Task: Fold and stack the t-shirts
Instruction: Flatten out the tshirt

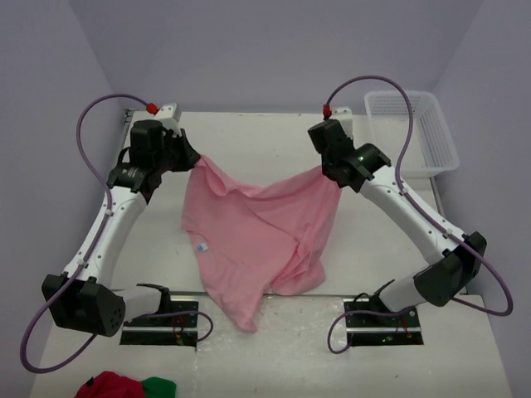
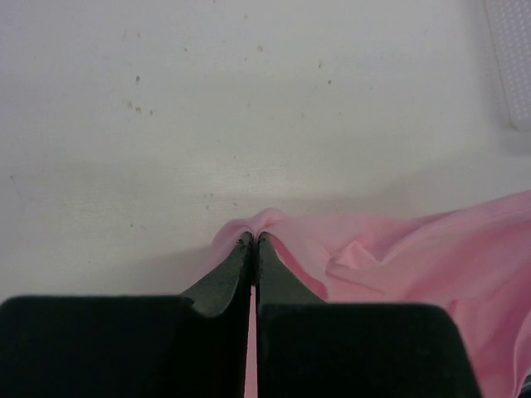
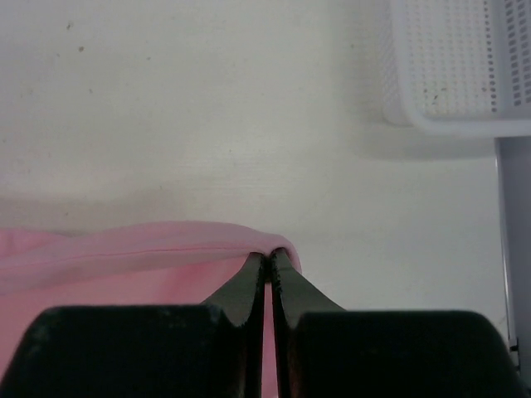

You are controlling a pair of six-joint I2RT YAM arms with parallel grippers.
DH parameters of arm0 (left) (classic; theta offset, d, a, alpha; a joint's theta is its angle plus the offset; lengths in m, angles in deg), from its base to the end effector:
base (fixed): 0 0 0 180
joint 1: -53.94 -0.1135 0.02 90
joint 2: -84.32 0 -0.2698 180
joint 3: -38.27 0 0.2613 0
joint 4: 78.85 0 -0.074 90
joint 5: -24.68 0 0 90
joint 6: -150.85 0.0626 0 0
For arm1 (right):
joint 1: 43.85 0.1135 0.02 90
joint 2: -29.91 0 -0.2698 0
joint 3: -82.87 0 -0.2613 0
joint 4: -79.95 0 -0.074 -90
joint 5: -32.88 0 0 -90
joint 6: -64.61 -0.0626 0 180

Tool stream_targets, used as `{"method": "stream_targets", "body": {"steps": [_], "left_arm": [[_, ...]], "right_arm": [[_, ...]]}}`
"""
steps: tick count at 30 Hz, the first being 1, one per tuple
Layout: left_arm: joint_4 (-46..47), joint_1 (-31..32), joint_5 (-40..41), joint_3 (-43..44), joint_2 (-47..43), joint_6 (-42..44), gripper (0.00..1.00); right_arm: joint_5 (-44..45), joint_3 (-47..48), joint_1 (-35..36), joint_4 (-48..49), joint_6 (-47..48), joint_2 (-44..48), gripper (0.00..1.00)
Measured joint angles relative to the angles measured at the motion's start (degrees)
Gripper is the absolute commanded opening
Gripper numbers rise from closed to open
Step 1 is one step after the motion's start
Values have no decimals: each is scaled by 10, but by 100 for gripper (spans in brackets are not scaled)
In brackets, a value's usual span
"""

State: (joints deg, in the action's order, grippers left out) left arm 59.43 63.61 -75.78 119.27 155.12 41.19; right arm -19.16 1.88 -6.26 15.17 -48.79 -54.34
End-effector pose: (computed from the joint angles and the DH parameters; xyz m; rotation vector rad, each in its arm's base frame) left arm 0.2978 -0.0623 0.3437 -0.0774 2.1495 -0.4947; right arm 0.2809 0.1677 0.3540 0.0014 2.2308 -0.2474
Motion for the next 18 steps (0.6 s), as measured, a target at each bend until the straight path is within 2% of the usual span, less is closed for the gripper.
{"method": "stream_targets", "body": {"steps": [10,18], "left_arm": [[14,1,18,75,-20,28,0],[18,1,27,110,-42,41,0]], "right_arm": [[0,161,-60,30,122,-7,0],[-19,259,-104,30,164,-35,0]]}}
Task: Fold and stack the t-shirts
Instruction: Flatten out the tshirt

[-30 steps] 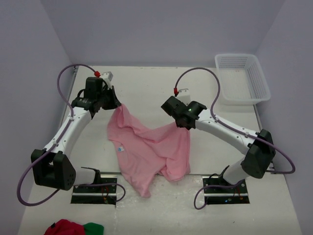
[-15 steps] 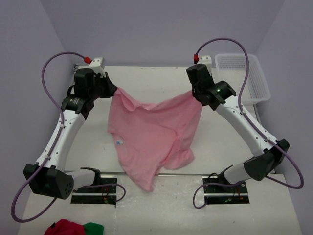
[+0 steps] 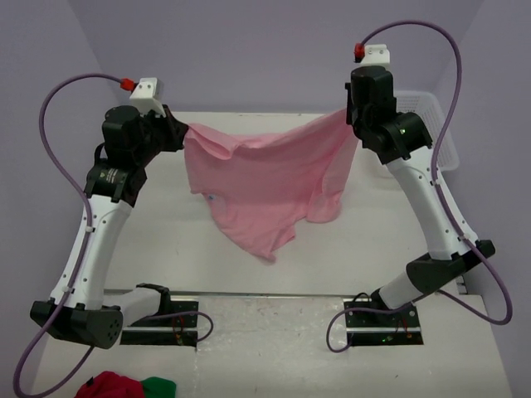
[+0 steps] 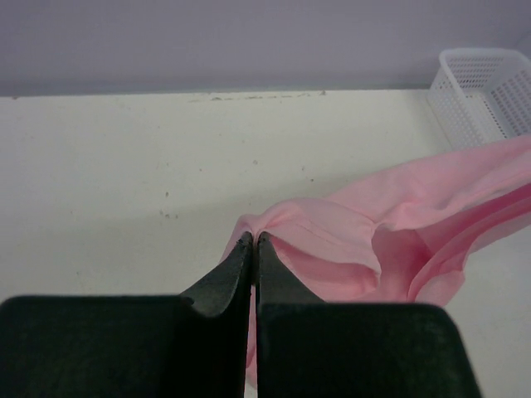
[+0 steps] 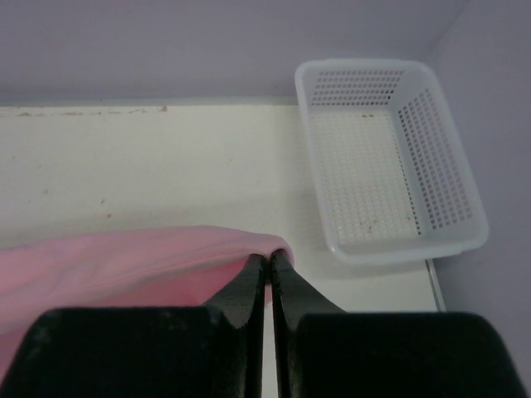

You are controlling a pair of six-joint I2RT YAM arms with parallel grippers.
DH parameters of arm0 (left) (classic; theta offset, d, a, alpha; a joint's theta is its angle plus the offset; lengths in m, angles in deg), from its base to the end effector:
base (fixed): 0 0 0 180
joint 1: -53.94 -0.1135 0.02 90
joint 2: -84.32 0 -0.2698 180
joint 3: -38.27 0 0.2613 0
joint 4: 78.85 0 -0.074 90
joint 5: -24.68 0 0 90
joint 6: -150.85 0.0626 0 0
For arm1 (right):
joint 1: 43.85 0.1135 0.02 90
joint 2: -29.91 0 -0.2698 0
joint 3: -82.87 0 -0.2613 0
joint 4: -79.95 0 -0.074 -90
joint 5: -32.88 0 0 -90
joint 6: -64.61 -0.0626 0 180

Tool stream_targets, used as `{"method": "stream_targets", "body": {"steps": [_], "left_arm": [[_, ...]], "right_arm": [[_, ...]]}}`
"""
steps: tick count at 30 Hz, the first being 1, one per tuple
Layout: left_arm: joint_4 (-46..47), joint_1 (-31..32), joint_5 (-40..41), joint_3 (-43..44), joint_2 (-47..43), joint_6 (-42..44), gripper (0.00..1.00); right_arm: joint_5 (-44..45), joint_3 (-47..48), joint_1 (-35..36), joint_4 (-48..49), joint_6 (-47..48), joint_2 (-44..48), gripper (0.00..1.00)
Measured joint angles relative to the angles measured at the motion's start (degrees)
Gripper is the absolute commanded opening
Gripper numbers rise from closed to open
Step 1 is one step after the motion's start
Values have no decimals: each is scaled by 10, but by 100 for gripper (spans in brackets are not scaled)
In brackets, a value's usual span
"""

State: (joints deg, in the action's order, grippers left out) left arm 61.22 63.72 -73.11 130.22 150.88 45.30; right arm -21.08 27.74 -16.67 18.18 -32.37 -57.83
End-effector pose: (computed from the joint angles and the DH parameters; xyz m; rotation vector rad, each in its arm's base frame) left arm 0.2749 -0.0560 0.4389 0.0042 1.8440 -0.4347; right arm 0.3112 0.1184 0.4889 0.0566 1.9206 -0.2305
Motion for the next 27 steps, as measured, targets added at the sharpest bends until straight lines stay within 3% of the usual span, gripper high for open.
{"method": "stream_targets", "body": {"steps": [8,14,27], "left_arm": [[-2,0,-2,59,-12,7,0],[-8,0,-12,151,-53,17,0],[-6,0,-25,326,-134,32,0]], "right_arm": [[-29,82,2,-13,20,-28,0],[-59,89,16,-24,34,27,0],[-5,132,225,-70,96,209,0]]}}
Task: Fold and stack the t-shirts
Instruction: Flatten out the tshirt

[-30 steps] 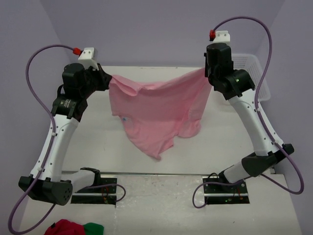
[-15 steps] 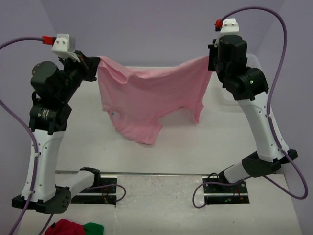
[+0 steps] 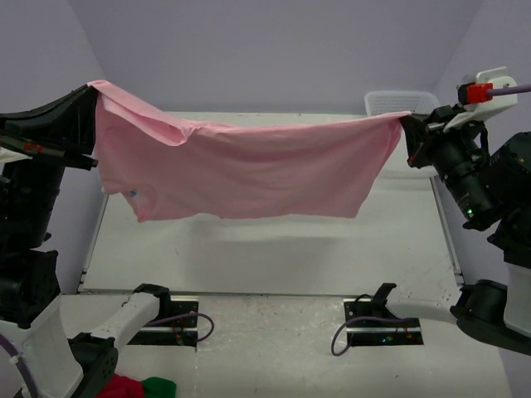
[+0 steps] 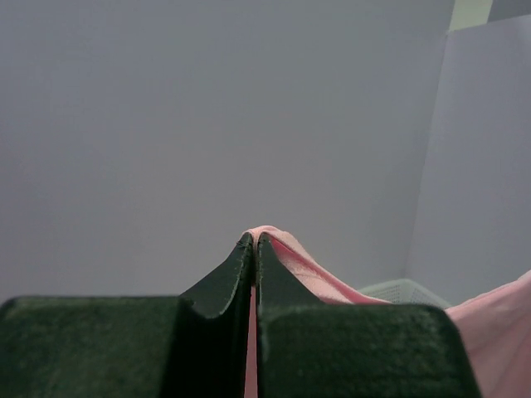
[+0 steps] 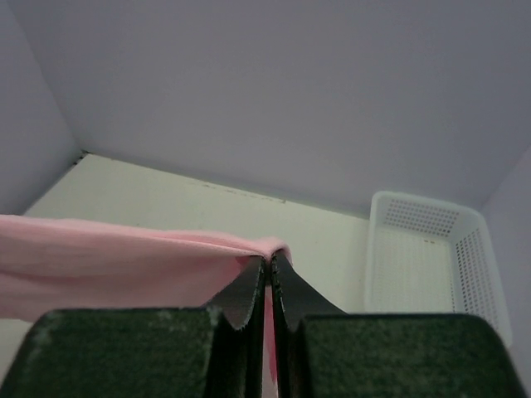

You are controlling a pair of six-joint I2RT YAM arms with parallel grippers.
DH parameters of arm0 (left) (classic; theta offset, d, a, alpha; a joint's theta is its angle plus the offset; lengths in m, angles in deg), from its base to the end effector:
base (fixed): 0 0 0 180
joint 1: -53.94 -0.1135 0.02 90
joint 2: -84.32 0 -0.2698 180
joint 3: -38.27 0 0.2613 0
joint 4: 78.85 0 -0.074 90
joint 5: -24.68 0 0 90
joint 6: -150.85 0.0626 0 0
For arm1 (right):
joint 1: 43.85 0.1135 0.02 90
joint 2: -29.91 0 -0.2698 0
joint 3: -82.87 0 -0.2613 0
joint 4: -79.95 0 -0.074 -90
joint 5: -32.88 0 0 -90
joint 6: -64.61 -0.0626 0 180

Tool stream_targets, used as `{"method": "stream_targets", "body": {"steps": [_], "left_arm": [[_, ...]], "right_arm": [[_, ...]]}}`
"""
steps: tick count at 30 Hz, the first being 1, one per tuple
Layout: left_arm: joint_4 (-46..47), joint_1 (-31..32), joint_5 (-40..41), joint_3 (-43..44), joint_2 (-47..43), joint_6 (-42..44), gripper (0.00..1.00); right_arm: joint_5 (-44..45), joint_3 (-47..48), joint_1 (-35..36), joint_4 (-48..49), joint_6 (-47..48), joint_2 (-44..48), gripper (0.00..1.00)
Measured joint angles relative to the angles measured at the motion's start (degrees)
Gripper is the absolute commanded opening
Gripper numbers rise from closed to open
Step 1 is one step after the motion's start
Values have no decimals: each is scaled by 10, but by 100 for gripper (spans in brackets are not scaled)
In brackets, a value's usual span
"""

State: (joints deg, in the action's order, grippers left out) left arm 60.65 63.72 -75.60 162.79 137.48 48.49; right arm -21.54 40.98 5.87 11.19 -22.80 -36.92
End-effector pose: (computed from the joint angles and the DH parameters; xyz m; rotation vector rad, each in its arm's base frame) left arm 0.0554 -0.0209 0.6466 0.1412 1.0419 -0.4431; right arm 0.1070 0.0699 0.6145 -0.2039 1.5242 0.1803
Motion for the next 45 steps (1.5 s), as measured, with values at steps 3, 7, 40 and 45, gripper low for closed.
{"method": "stream_targets", "body": {"steps": [3,7,40,45], "left_arm": [[-2,0,-1,16,-3,0,0],[-1,0,-4,13,-1,0,0],[148,-34,34,70,725,61,0],[157,-40,30,160,795,78,0]], "right_arm": [[29,2,32,-16,-2,12,0],[60,-28,39,-9,3,12,0],[-193,-19,-362,162,10,-587,0],[-201,37,-367,171,26,-633,0]]}}
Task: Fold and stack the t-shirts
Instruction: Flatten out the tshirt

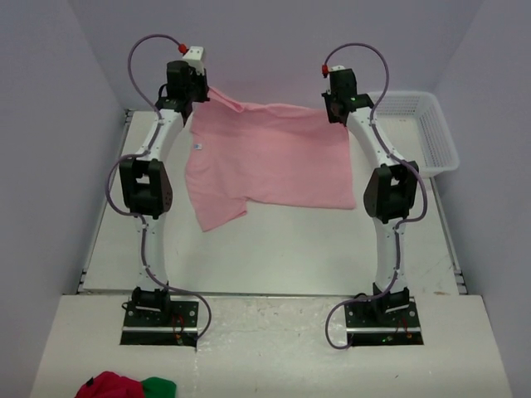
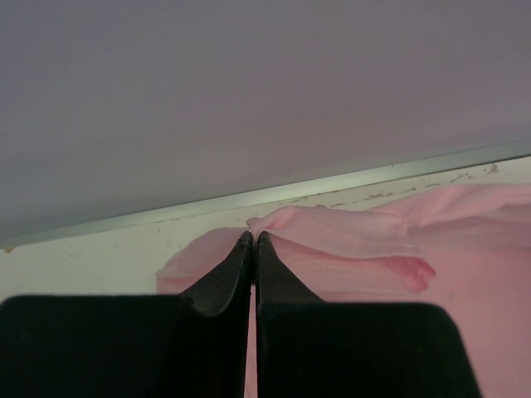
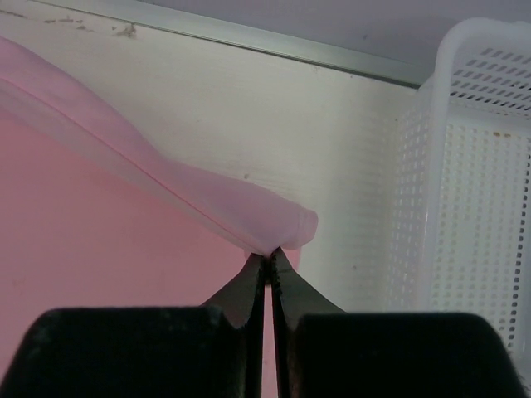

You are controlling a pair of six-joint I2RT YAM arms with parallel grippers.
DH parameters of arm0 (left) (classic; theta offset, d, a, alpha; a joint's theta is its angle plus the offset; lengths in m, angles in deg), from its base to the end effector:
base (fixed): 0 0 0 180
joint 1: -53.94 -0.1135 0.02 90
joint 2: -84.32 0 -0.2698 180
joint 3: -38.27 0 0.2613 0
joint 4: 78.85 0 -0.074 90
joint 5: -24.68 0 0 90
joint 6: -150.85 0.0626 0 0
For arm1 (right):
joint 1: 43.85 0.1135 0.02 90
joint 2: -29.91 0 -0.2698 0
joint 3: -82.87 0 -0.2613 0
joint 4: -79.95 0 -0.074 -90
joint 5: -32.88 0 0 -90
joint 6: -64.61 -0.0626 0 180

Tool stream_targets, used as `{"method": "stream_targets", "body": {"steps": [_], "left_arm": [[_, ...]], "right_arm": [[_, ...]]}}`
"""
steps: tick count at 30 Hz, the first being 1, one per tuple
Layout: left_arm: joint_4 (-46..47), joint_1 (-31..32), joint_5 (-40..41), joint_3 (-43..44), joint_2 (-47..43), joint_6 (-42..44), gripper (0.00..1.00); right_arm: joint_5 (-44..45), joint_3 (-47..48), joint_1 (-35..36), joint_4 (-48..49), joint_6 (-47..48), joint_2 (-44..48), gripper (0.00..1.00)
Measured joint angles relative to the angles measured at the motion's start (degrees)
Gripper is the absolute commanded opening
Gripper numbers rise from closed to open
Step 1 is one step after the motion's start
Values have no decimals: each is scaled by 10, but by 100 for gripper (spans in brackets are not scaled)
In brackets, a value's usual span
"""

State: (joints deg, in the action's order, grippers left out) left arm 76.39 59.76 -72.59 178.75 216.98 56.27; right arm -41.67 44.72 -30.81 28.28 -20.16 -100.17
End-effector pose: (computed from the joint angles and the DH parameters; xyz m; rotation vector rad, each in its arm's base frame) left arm 0.5880 -0.0679 0.3078 0.1082 1.8680 -0.2437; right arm 0.5421 0.1084 0.2871 -0.2157 2.2372 -0.2322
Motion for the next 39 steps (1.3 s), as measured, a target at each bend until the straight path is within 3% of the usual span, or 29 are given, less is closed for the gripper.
{"method": "stream_targets", "body": {"steps": [6,7,8,9,10,11,13,15,21,24,27,29,30,31,32,37,39], "left_arm": [[3,-5,-10,2,55,8,1],[4,-5,-12,2,62,8,11],[7,-6,-13,2,69,8,32],[14,-6,-13,-4,71,9,39],[21,-6,-13,-12,71,7,48],[35,-6,-12,-24,71,4,71],[76,-6,-6,-57,67,-3,86],[97,-6,11,-85,61,-11,100],[93,-6,50,-116,25,-42,99],[62,-5,69,-128,-28,-68,93],[42,-2,91,-212,-147,-103,82],[35,3,96,-271,-222,-126,60],[33,7,98,-299,-253,-136,44],[30,14,103,-328,-284,-145,15],[25,22,105,-350,-307,-155,2],[-46,88,122,-413,-342,-169,1],[-76,109,120,-443,-344,-175,11]], "right_arm": [[1,45,-3,4,17,-61,0],[1,49,-3,5,18,-71,2],[2,53,-3,4,20,-81,9],[2,57,-3,5,21,-88,19],[3,61,-3,5,23,-95,46],[6,64,-3,8,25,-102,57],[16,66,-5,14,36,-108,75],[30,74,-7,17,42,-111,80],[61,71,-12,19,27,-80,84],[51,-4,-14,-15,-14,-6,83],[32,-121,-14,-30,-62,100,81],[20,-193,-14,-41,-90,167,79],[12,-218,-14,-47,-102,191,78],[2,-242,-14,-53,-116,214,76],[-5,-259,-13,-55,-126,228,76],[-50,-374,0,-56,-181,281,75],[-69,-424,11,-47,-198,290,72]]}}
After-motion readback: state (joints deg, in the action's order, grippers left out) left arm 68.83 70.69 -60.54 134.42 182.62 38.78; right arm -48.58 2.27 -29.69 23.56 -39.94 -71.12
